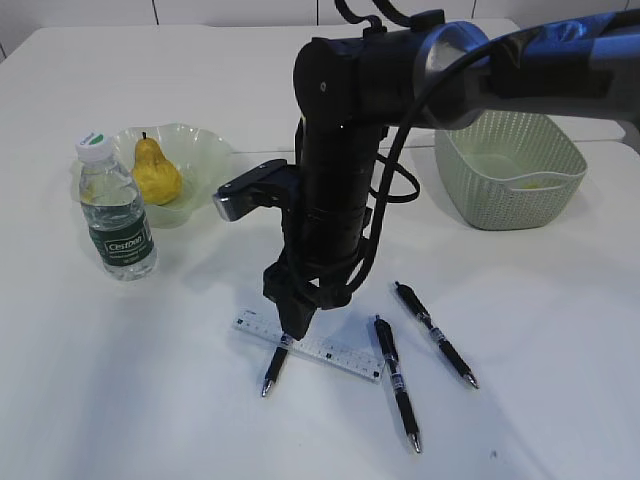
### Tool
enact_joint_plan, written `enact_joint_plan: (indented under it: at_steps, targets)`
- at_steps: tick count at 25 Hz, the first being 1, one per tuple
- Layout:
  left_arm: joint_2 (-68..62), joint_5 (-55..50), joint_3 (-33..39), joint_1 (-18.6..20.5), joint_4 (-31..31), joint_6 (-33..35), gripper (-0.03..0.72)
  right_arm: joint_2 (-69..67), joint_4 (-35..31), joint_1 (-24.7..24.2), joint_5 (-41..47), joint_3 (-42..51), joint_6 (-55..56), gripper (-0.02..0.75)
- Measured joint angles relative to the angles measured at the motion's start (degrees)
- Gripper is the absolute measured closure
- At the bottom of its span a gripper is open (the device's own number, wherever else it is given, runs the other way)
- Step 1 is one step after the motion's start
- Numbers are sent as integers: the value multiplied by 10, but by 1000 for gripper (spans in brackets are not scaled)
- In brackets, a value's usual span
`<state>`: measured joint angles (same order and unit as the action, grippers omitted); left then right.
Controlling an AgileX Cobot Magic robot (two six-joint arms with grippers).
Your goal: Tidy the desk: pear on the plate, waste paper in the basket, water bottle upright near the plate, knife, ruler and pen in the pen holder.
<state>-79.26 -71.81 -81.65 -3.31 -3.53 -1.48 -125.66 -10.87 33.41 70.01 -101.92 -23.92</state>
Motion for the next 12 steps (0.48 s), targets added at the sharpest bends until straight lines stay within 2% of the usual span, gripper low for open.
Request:
enact_joint_plan:
  at_steps: [4,12]
  targets:
    - [0,0,0,0,0,0,449,0,9,0,0,0,-1,128]
    - [0,0,0,0,-1,0,449,0,2,0,0,0,-95,143]
